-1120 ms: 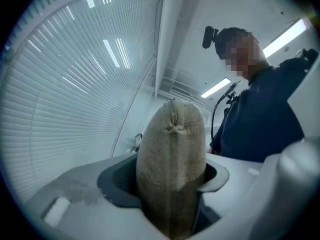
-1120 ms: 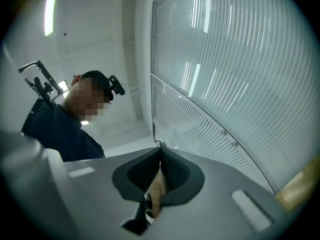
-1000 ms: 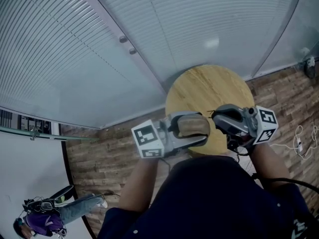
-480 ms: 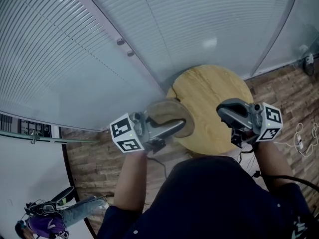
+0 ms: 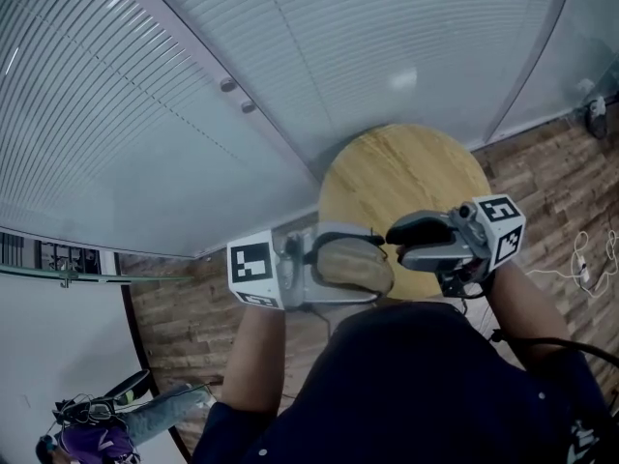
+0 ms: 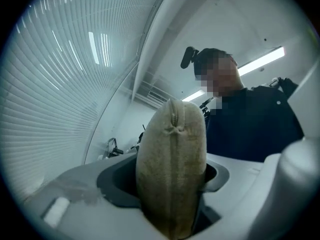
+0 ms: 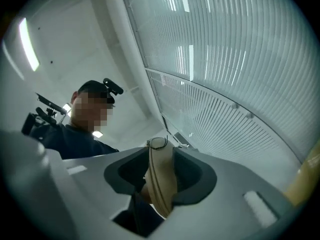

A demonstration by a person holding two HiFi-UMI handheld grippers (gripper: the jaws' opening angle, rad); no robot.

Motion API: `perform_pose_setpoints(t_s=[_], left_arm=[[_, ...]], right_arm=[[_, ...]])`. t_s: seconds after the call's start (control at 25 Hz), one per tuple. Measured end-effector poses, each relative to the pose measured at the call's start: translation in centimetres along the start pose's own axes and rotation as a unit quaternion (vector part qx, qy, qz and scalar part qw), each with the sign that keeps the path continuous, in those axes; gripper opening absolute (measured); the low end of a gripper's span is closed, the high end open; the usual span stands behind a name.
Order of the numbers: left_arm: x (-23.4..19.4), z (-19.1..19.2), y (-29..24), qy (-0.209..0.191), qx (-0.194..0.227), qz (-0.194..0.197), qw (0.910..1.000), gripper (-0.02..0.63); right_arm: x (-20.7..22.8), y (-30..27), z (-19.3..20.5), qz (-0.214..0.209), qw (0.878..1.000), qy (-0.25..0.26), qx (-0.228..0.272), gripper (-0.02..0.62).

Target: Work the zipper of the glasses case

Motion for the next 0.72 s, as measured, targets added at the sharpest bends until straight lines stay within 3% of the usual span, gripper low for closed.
perform_pose_setpoints(t_s=[0.2,0.36,0.56,0.72], left_arm=[[-0.4,0.8,-0.8,-0.006,-0.030,0.000,0.9995,0.302],[-0.6,1.1,-1.2,-0.010,-0.038,-0.001,0.9992,0.302],[-0.8,3.1,-1.1,-0.018,-0.107,-0.027,0.9937,0.304],[-0.6,3.4,-0.8,-0.018,-0.105,-0.037,0.9936,0.304]], right_arm=[[-0.7,0.2,0.1,-0.041,0.998,-0.050,-0.005,0.155],[-0.7,0.6,0.1,-0.045,0.996,-0.078,-0.002,0.155],[-0.7,0.3,-0.6,-0.049,0.995,-0.084,0.027,0.155],[-1.1,0.4,-1.2,-0.056,0.995,-0.075,0.044,0.155]])
Point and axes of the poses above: the fingertips, and each gripper's own axes: y backward along the fingers, x to its right, z out of its underside, the point moved 3 cm from there along y, backward along the fingers, and after that the axes turned 12 degrees about x, right-handed, at the moved point
